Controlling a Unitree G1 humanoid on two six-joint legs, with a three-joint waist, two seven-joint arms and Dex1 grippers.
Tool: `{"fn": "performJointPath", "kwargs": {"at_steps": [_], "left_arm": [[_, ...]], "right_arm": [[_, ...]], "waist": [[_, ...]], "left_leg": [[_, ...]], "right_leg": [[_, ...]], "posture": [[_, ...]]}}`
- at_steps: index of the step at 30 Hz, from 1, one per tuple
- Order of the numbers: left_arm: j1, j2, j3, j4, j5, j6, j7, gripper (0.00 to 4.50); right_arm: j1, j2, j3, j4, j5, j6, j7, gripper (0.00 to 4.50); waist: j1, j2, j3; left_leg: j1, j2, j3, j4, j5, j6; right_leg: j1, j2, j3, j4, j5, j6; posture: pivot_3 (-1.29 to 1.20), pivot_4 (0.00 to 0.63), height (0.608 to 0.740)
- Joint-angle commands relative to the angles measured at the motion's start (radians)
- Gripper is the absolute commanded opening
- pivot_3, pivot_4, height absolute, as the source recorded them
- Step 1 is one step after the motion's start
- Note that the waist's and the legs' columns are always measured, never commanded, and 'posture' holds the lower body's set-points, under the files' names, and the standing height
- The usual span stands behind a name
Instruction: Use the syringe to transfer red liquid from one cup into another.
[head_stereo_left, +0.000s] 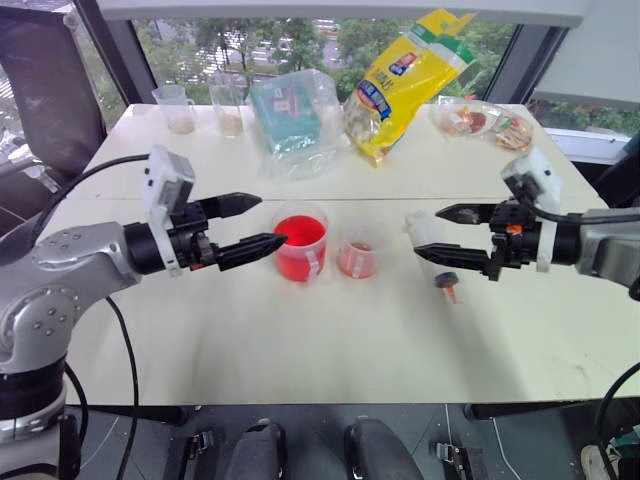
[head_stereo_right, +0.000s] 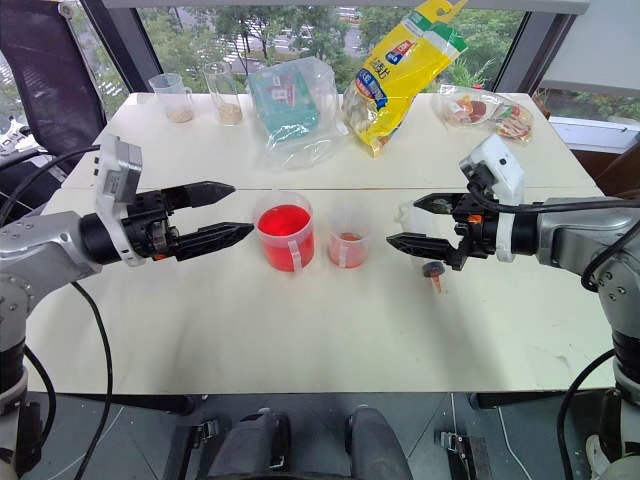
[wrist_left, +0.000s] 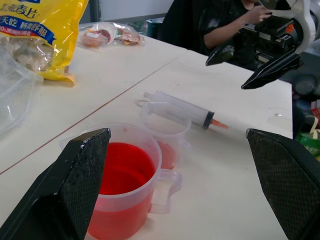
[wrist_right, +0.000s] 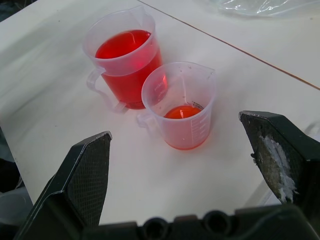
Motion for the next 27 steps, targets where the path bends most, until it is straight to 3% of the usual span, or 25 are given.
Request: {"fn": "performJointPath", "kwargs": {"at_steps": [1, 17, 22, 27], "left_arm": [[-0.007, 0.011, 0.028, -0.007, -0.01, -0.022, -0.007, 4.5], [-0.029, 0.003, 0.02, 0.004, -0.015, -0.026, -0.008, 4.5], [-0.035, -0.002, 0.002, 0.003, 0.002, -0.04, -0.01, 4.5], [-0.058, -0.019, -0.031, 0.006, 0.022, -0.056, -0.004, 4.5]], "right_arm": [[-0.005, -0.02, -0.014, -0.012, 0.003, -0.012, 0.001, 4.47], [-0.017, -0.022, 0.031, -0.001, -0.036, -0.017, -0.019, 4.47], [-0.063, -0.019, 0.119, 0.04, -0.097, 0.044, -0.078, 4.47], [-0.193, 0.025, 0.252, 0.211, -0.221, 0.09, -0.169, 4.47]], "waist": [[0.0, 0.0, 0.0], [0.0, 0.0, 0.0], [-0.001, 0.0, 0.0], [-0.002, 0.0, 0.0]], "left_leg": [[0.0, 0.0, 0.0, 0.0, 0.0, 0.0], [0.0, 0.0, 0.0, 0.0, 0.0, 0.0], [0.0, 0.0, 0.0, 0.0, 0.0, 0.0], [0.0, 0.0, 0.0, 0.0, 0.0, 0.0]], "right_leg": [[0.0, 0.0, 0.0, 0.0, 0.0, 0.0], [0.0, 0.0, 0.0, 0.0, 0.0, 0.0], [0.0, 0.0, 0.0, 0.0, 0.0, 0.0], [0.0, 0.0, 0.0, 0.0, 0.0, 0.0]], "posture": [[0.0, 0.15, 0.74], [0.0, 0.15, 0.74], [0.0, 0.15, 0.74], [0.0, 0.15, 0.74]]}}
